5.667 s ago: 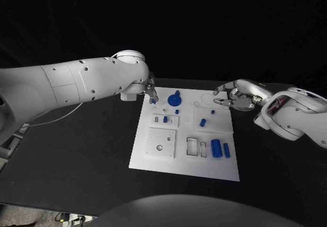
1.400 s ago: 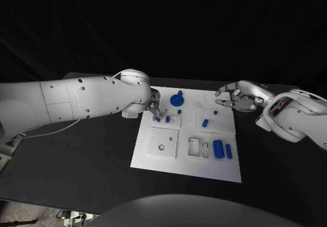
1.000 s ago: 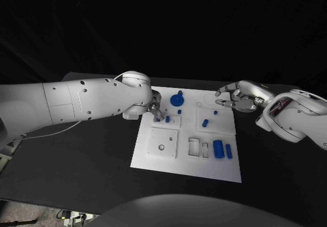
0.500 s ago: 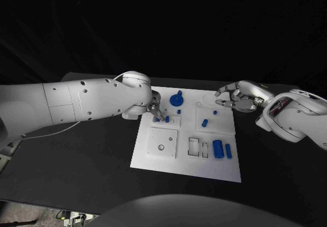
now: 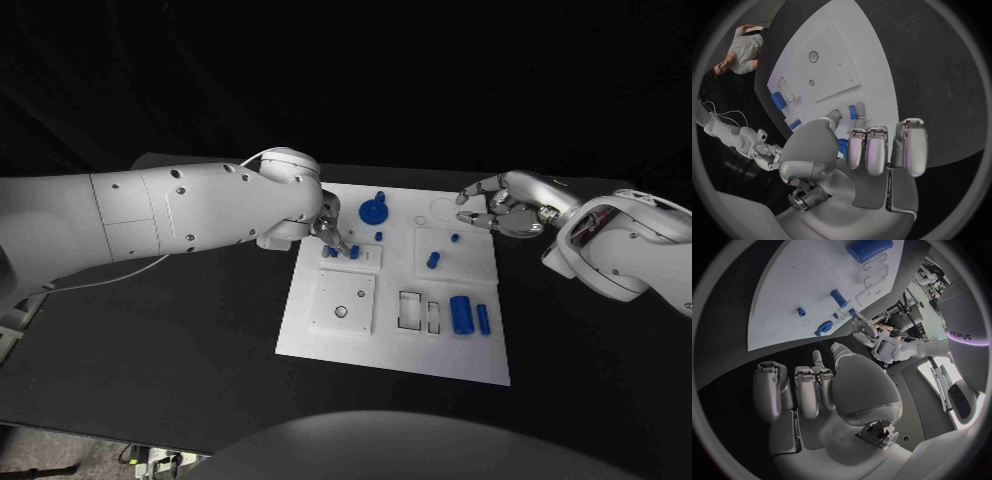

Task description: Assemble the parts on the task board

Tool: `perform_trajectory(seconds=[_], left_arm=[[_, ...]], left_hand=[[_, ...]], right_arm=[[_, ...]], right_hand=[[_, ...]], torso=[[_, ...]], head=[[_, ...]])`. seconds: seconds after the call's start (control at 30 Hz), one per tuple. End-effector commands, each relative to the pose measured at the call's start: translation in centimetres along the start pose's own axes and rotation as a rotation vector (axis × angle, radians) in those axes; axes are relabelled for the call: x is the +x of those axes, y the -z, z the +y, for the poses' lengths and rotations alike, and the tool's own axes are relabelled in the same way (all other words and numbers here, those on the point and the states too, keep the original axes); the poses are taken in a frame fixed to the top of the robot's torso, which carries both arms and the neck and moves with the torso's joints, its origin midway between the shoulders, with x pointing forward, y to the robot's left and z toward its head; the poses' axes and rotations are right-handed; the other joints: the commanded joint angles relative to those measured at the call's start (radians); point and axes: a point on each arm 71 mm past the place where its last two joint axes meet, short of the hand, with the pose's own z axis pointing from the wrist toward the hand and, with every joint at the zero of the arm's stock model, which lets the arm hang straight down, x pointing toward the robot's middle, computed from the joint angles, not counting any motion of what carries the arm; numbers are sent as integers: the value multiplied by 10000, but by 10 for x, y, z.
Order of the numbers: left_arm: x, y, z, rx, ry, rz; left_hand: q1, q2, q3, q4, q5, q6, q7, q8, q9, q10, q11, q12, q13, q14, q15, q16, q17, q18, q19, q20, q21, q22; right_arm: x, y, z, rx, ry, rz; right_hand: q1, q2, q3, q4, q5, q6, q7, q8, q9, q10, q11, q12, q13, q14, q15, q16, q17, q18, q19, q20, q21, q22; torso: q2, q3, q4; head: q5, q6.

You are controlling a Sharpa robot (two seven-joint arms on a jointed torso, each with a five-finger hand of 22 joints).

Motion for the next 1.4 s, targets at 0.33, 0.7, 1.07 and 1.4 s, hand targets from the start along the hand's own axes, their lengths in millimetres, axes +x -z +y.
perform_trajectory(seconds=[0.33,0.7,1.07,1.4], left_arm=[[6,-3,1,38,-54,363],[6,-3,-1,253,305,452],[6,-3,-1,307,362,527],[6,-3,-3,319,400,469]], left_hand=[[111,-4,-174,-101,257,-382,230,-98,35,1039,117,2,2629,1019,109,25,2627,76,465,106,-112,2315],[673,97,-138,-265,1742,-343,205,-65,135,1039,107,2,2629,1019,114,25,2627,95,419,127,-212,2300],[1162,-108,975,-529,1729,-309,152,-181,78,1039,56,2,2629,1019,70,25,2627,122,352,88,-351,2268],[835,-510,2099,-535,1594,-132,38,345,714,1039,-30,2,2629,1019,8,25,2627,127,350,31,-383,2263]], right_arm=[[4,1,-1,27,18,228],[4,1,-1,40,10,258],[5,1,-1,75,6,297],[6,1,-1,105,2,350]], right_hand=[[86,10,49,-17,52,42,-4,-8,-17,1051,52,-39,2607,1044,33,35,2632,101,36,-34,-1,2112],[86,10,49,-17,52,42,-4,-8,-17,1051,52,-39,2607,1044,33,35,2632,101,36,-34,-1,2112],[86,12,54,-17,67,49,-2,-10,-19,1051,53,-39,2607,1044,33,35,2632,99,44,-34,7,2115],[86,12,54,-17,67,49,-2,-10,-19,1051,53,-39,2607,1044,33,35,2632,99,44,-34,7,2115]], torso=[[4,-2,-2],[0,-1,0],[-3,0,-2],[0,3,-4]], head=[[-11,0],[-22,0],[-11,0],[-10,0]])
